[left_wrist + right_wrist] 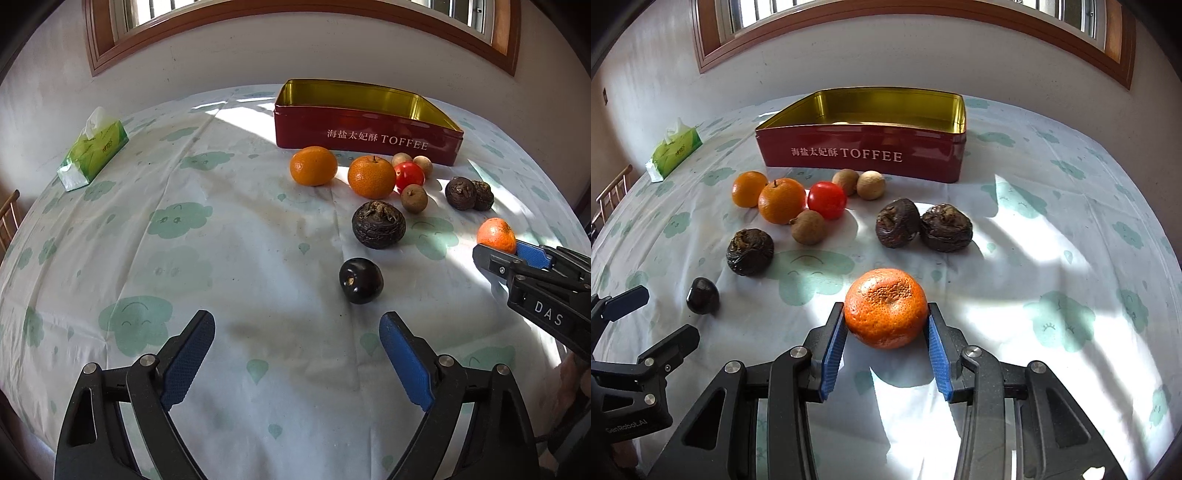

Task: Organize fruits
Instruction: 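Grasp the mandarin with the right tool while the left tool grasps the dark plum, then carry the mandarin and dark plum over the red tin with both tools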

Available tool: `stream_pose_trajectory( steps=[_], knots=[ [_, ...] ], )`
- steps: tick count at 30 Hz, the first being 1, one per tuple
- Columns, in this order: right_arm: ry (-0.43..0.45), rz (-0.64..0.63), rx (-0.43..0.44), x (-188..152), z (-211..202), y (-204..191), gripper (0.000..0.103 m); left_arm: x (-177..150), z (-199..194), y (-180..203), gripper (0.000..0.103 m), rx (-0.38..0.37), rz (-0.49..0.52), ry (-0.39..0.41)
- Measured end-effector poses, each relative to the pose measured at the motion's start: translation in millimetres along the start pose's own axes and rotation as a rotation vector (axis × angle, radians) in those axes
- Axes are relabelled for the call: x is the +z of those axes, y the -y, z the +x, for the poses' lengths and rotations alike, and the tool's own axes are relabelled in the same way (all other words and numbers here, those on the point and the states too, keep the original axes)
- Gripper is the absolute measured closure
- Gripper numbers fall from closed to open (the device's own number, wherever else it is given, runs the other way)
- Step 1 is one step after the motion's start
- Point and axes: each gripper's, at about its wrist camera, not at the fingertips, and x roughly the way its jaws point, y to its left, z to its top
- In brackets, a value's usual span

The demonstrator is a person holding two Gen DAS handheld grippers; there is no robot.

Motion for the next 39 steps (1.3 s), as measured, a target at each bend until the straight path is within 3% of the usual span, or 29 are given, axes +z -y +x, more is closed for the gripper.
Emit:
stream_pose_trajectory(
  steps=[7,21,29,39],
  knots=[
    [0.014,0.049,-0.033,-3,-2,27,0.065,7,6,8,0.025,-0.029,0.004,-0.001],
    [0.033,0.047,-0.04,-6,-3,25,0.063,21,18,20,0.053,-0.047,0.029,0.015],
    [0.034,0.046,-0.04,-6,-3,25,0.063,20,16,26,0.074,-0.08,0.051,0.03],
    [0.032,0.043,-0.049,-5,-2,24,0.062,21,14,22,0.075,-0.081,0.033,0.034]
  ],
)
